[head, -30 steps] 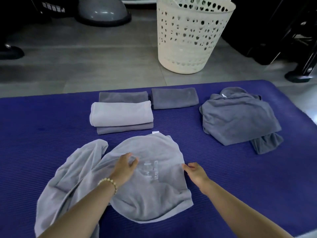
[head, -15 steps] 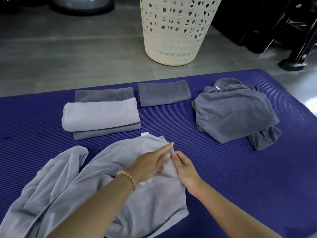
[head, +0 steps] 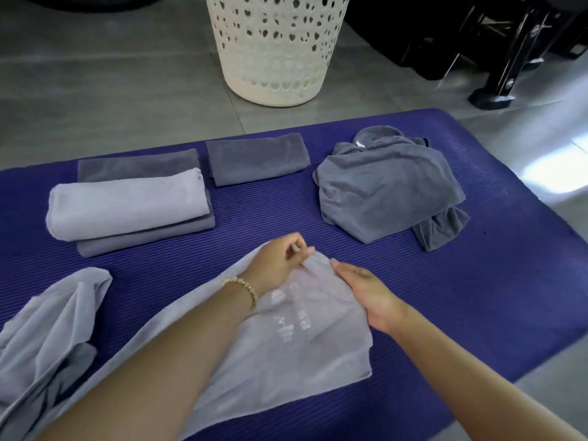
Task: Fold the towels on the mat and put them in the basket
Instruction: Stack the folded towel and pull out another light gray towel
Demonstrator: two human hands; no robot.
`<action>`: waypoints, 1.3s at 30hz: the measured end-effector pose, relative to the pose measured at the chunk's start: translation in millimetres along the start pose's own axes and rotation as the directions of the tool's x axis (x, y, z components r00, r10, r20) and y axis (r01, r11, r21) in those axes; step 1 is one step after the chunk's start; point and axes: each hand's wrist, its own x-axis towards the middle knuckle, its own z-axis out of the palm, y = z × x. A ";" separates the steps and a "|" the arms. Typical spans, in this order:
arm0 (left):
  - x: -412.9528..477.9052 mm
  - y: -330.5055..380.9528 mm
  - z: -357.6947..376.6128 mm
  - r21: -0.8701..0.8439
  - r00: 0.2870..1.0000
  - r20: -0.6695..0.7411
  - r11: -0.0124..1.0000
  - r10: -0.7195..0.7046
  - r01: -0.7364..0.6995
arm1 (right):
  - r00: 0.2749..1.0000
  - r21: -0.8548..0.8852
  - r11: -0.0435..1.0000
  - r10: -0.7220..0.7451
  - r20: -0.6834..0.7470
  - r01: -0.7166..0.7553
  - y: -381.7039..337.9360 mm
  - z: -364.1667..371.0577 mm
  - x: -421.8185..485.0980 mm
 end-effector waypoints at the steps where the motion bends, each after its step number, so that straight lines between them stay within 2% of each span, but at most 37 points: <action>1: 12.4 11.4 2.3 0.013 0.998 -0.050 0.999 0.048 -0.048 | 0.999 0.068 0.998 -0.014 -0.045 0.017 -8.5 -7.1 3.5; 3: 32.7 30.3 7.6 -0.022 0.990 -0.081 0.993 0.113 -0.115 | 0.983 0.120 0.991 -0.041 -0.177 0.063 -24.5 -21.9 11.1; 4: 39.9 34.2 11.4 -0.056 0.993 -0.043 0.992 0.110 -0.112 | 0.965 0.066 0.994 -0.071 -0.251 0.090 -29.0 -29.1 14.9; 6: 38.5 33.4 19.0 -0.007 0.997 0.074 1.000 0.027 -0.026 | 0.917 -0.081 0.989 -0.146 -0.372 0.124 -26.0 -42.8 22.0; 8: 19.1 19.4 27.3 0.118 0.993 0.091 0.991 -0.077 0.066 | 0.889 -0.170 0.980 -0.166 -0.427 0.101 -9.5 -56.1 24.2; 9: 3.6 8.5 32.5 0.173 0.991 0.070 0.980 -0.113 0.099 | 0.885 -0.225 0.973 -0.149 -0.440 0.052 2.8 -62.7 22.6; 11: -31.3 -17.2 43.9 0.254 0.996 0.043 0.965 -0.074 0.061 | 0.893 -0.355 0.932 -0.093 -0.440 -0.077 29.1 -75.0 15.1; 14: -83.1 -48.0 64.1 0.267 0.997 0.067 0.964 -0.031 0.012 | 0.901 -0.485 0.865 -0.105 -0.421 -0.126 61.1 -85.6 -0.5; 18: -123.5 -56.8 87.5 0.369 0.994 0.086 0.929 -0.068 0.032 | 0.903 -0.560 0.813 -0.111 -0.416 -0.158 82.1 -83.5 -20.9; 21: -136.8 -56.1 91.6 0.385 0.994 0.085 0.923 -0.061 0.023 | 0.899 -0.493 0.857 -0.090 -0.429 -0.150 94.5 -71.6 -29.8; 25: -143.0 -58.1 96.2 0.295 0.999 -0.027 0.954 -0.048 0.053 | 0.878 -0.308 0.946 -0.061 -0.474 -0.100 104.8 -56.4 -36.0; 28: -142.6 -54.5 97.2 0.297 0.997 -0.056 0.952 -0.060 0.074 | 0.890 -0.284 0.954 -0.051 -0.453 -0.090 108.6 -56.2 -37.7; 31: -142.2 -49.8 97.7 0.260 0.990 -0.023 0.955 -0.140 0.141 | 0.893 -0.257 0.965 -0.062 -0.446 -0.061 108.1 -61.9 -43.0; 34: -139.3 -32.1 106.1 -0.008 0.969 0.047 0.970 -0.243 0.243 | 0.872 -0.290 0.956 -0.098 -0.479 -0.051 110.0 -79.9 -52.1; 37: -138.8 -7.2 131.2 -0.160 0.950 0.208 0.950 -0.234 0.269 | 0.840 -0.336 0.938 -0.112 -0.531 -0.088 114.3 -105.8 -64.6; 39: -140.6 -0.3 146.6 -0.178 0.935 0.258 0.940 -0.242 0.292 | 0.828 -0.343 0.932 -0.097 -0.552 -0.119 116.8 -115.2 -72.8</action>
